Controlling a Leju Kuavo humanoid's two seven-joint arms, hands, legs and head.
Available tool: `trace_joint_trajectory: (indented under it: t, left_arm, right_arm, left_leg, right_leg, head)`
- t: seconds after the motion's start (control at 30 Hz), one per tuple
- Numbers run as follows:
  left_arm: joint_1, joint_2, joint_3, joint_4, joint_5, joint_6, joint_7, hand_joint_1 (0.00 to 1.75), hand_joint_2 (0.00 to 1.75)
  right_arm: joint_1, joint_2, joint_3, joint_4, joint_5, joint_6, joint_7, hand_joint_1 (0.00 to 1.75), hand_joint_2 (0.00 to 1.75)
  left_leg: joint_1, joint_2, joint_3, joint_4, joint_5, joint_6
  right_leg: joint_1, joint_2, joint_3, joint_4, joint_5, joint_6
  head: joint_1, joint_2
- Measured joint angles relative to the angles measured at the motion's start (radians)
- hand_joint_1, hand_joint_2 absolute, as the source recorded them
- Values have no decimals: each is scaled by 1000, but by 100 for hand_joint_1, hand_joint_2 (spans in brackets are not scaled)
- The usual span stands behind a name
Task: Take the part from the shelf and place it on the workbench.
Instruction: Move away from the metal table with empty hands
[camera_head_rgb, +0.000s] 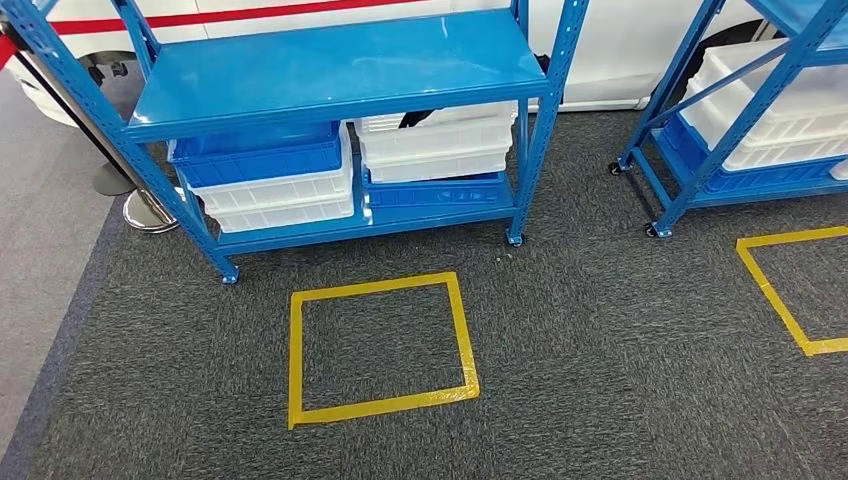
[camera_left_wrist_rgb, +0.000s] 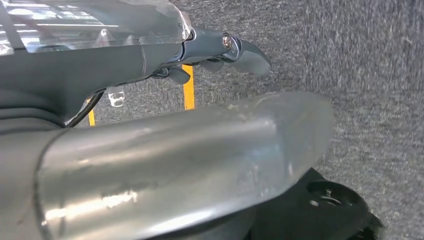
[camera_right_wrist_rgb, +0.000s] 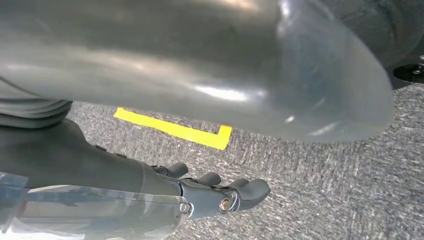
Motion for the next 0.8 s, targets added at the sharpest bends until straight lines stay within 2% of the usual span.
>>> trace_joint_trajectory:
  t: [0.03,0.1,0.13,0.2,0.3,0.33,0.37,0.43,0.47,0.5,0.53,0.6,0.63,0.67,0.7,0.8]
  left_arm:
    - [0,0,0,0,0,0,0,0,0]
    - [0,0,0,0,1,0,0,0,0]
    - [0,0,0,0,1,0,0,0,0]
    - [-1,-1,0,0,1,0,0,0,0]
    - [0,0,1,0,3,-1,-2,0,0]
    - [0,0,1,0,6,-2,-3,0,0]
    - [0,0,2,0,9,-2,-4,0,0]
    - [-1,-1,4,0,15,-4,-7,0,0]
    - [-1,-1,5,0,17,-4,-8,0,0]
    - [0,-1,6,0,18,-4,-8,0,0]
    - [0,-2,7,0,20,-4,-8,0,0]
    - [0,-3,7,0,21,-5,-8,0,0]
    - [0,-5,7,0,21,-5,-8,0,0]
    - [-1,-6,7,0,21,-5,-8,0,0]
    - [-1,-7,8,0,22,-5,-8,0,0]
    - [-2,-8,9,0,23,-5,-8,0,0]
  right_arm:
    - [0,0,0,0,0,0,0,0,0]
    - [0,0,0,0,0,0,0,0,0]
    - [0,0,0,0,0,0,0,0,0]
    - [0,0,0,0,0,0,0,0,0]
    - [-3,0,0,0,0,0,0,0,0]
    - [-4,0,0,-1,-1,0,1,0,0]
    - [-4,0,0,-1,-2,1,1,0,0]
    - [-3,0,0,-1,-4,2,1,0,0]
    - [-3,0,0,-1,-5,3,2,0,0]
    - [-2,0,0,0,-6,3,2,0,0]
    - [-1,0,0,0,-7,3,3,0,0]
    - [1,-1,0,0,-7,3,3,0,0]
    - [1,-2,0,0,-7,3,3,0,0]
    - [1,-3,0,0,-7,3,3,0,0]
    - [1,-5,0,0,-7,3,3,0,0]
    - [1,-3,0,0,-7,4,4,0,0]
  left_leg:
    - [5,2,12,-28,27,-5]
    - [14,7,76,-162,101,-13]
    - [14,9,106,-225,123,-14]
    - [9,10,129,-273,125,-6]
    - [6,7,136,-284,122,21]
    - [7,6,141,-291,123,31]
    - [6,6,146,-297,123,40]
    - [-2,7,150,-299,119,52]
    - [-7,6,152,-298,117,56]
    - [-12,5,155,-298,114,60]
    - [-17,3,160,-298,112,62]
    - [-25,0,172,-298,104,65]
    - [-30,0,176,-297,98,64]
    - [-33,0,178,-297,93,61]
    - [-34,0,179,-297,88,57]
    - [-37,1,186,-296,78,43]
  right_leg:
    - [-4,0,5,0,-4,4]
    - [-11,-1,18,0,-13,16]
    - [-12,-1,23,1,-17,23]
    - [-9,-2,26,-1,-21,38]
    - [-11,-4,33,-4,-28,59]
    - [-11,-4,26,17,-42,61]
    - [-11,-3,6,59,-64,62]
    - [-5,0,-69,192,-119,57]
    - [-1,1,-106,248,-133,54]
    - [3,1,-128,274,-127,50]
    - [8,2,-131,261,-100,43]
    - [21,5,-88,144,-16,22]
    - [26,6,-61,80,12,11]
    - [31,6,-41,34,26,3]
    - [34,7,-31,10,27,-3]
    - [30,7,-17,-7,22,-9]
  head:
    - [0,0]
    - [-1,0]
    - [-3,0]
    - [-5,0]
    - [-3,0]
    - [-1,0]
    - [2,0]
    - [6,0]
    - [7,0]
    - [7,0]
    - [7,0]
    - [8,0]
    - [7,0]
    - [7,0]
    - [7,0]
    - [8,0]
